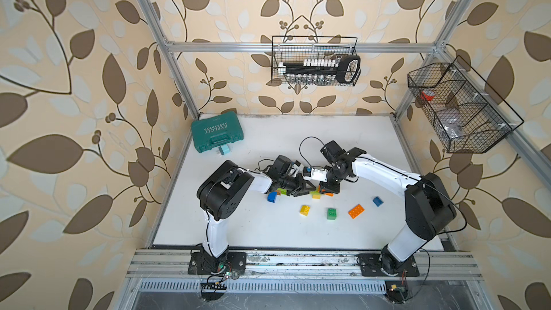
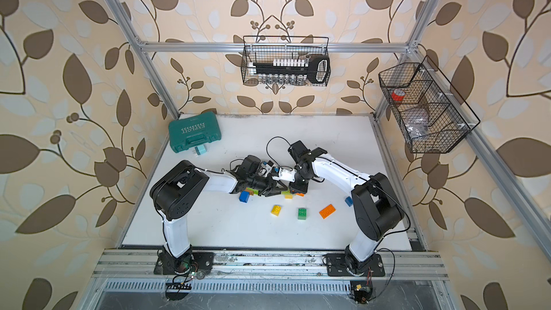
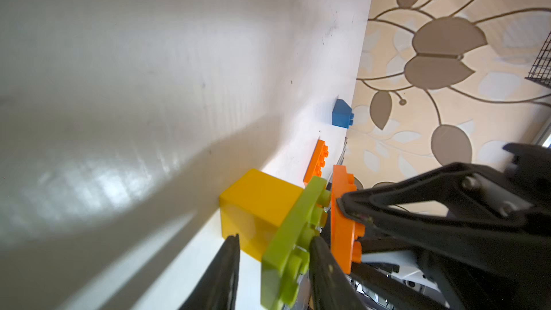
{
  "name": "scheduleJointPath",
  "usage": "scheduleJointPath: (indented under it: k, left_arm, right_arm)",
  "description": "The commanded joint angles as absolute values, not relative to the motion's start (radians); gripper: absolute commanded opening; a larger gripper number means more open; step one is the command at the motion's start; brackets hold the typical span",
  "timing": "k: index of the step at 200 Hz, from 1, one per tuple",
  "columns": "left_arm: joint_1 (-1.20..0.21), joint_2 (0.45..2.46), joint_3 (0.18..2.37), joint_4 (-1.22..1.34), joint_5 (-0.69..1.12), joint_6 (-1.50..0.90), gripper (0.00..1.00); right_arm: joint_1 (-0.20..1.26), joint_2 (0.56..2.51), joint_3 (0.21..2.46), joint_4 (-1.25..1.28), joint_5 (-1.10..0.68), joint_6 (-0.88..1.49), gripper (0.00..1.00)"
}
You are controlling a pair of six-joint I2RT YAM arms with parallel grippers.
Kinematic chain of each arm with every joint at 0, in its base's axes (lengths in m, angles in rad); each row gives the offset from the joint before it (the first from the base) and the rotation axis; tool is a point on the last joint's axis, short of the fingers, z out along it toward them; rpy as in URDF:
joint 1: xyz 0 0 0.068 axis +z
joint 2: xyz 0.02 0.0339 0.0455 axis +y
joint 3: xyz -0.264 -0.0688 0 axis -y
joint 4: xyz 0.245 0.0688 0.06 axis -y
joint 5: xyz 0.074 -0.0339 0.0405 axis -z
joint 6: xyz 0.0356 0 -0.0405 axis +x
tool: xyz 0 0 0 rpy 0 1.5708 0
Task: Assemble a fork with lego
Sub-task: Assemble the lego brick with the lego brick.
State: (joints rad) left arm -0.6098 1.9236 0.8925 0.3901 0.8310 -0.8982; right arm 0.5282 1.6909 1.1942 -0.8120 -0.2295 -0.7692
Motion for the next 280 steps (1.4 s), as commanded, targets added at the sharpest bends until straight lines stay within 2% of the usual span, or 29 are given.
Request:
scheduleJointPath:
  k: [1, 113, 220, 280]
  left_arm:
    - [-0.619, 1.944, 0.88, 0.405, 0.825, -0.893, 0.37]
    - [-0.614, 1.945, 0.832, 0.486, 0.864, -0.913, 0.37]
    - [-0.593, 1.955, 0.802, 0.512, 0.868, -0.92, 0.36]
    - [-0.591, 1.956, 0.79, 0.495, 0.865, -0.909, 0.36]
  right_arm:
    - [0.534, 1.727, 1.243, -0.86, -0.247, -0.809, 0.27]
    - [0.571, 1.808, 1.243, -0.928, -0.228, -0.812, 0.25]
    - [0.592, 1.697, 1.062, -0.746, -0.1, -0.732, 0.25]
    - [0.591, 1.784, 1.084, -0.778, -0.102, -0.716, 0.24]
